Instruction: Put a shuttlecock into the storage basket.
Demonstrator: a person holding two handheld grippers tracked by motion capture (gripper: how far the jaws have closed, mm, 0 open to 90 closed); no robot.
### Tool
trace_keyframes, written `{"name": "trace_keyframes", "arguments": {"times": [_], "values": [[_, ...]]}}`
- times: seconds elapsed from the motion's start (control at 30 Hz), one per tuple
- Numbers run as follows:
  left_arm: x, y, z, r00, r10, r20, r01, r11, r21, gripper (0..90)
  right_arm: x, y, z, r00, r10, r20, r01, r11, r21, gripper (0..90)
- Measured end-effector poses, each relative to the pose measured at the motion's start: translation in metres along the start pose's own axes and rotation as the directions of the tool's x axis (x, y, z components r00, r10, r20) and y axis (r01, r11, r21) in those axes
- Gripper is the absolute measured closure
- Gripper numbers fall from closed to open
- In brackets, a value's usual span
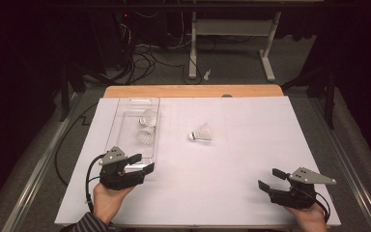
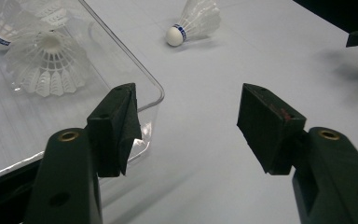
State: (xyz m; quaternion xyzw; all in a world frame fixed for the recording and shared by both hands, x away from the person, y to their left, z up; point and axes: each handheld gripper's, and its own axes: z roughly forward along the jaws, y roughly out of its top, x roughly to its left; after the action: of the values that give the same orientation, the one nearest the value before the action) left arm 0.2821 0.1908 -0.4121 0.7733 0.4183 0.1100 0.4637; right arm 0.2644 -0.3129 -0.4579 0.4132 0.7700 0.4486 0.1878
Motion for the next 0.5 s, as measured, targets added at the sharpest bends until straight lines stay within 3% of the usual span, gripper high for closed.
{"name": "trace_keyframes", "arguments": {"times": [0.5], "values": [[-0.0055,0.0061,0.01,0.9998,0.011,0.018,-0.012,0.9997,0.019,37.4,0.0,-0.0001,0.0,1.0,0.0,-0.001,0.0,1.0,0.001,27.7]]}}
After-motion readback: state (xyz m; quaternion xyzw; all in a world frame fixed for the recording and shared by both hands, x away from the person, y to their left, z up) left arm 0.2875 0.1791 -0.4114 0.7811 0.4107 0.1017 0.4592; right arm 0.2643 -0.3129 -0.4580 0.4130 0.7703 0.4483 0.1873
